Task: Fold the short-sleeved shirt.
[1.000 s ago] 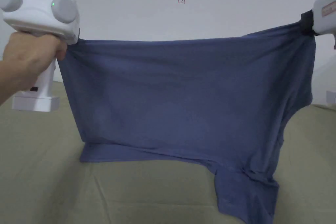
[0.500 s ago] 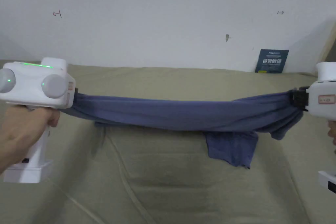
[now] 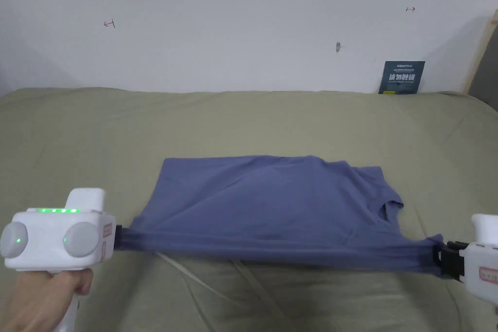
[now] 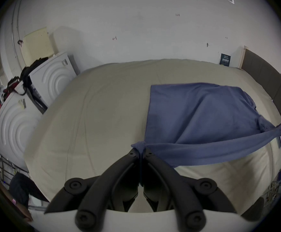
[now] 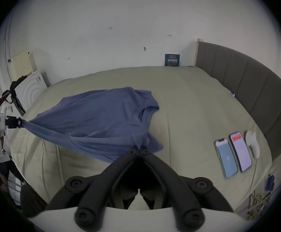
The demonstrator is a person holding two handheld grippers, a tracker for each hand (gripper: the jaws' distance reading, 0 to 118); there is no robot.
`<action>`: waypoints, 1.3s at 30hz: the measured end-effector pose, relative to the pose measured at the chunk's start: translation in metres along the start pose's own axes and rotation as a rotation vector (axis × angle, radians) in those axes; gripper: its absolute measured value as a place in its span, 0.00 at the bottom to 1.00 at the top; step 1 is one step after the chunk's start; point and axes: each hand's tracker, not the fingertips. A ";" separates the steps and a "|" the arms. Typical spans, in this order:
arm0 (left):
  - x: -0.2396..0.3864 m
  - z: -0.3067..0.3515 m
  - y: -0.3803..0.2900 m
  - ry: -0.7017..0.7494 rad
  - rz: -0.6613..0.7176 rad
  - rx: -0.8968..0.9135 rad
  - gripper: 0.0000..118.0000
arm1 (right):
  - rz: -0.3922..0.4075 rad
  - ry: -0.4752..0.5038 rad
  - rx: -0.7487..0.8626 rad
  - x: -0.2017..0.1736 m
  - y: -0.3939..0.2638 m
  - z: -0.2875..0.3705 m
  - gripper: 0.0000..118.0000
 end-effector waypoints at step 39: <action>-0.039 0.063 -0.129 -0.065 0.064 -0.078 1.00 | -0.088 -0.072 -0.129 0.019 -0.111 0.069 0.97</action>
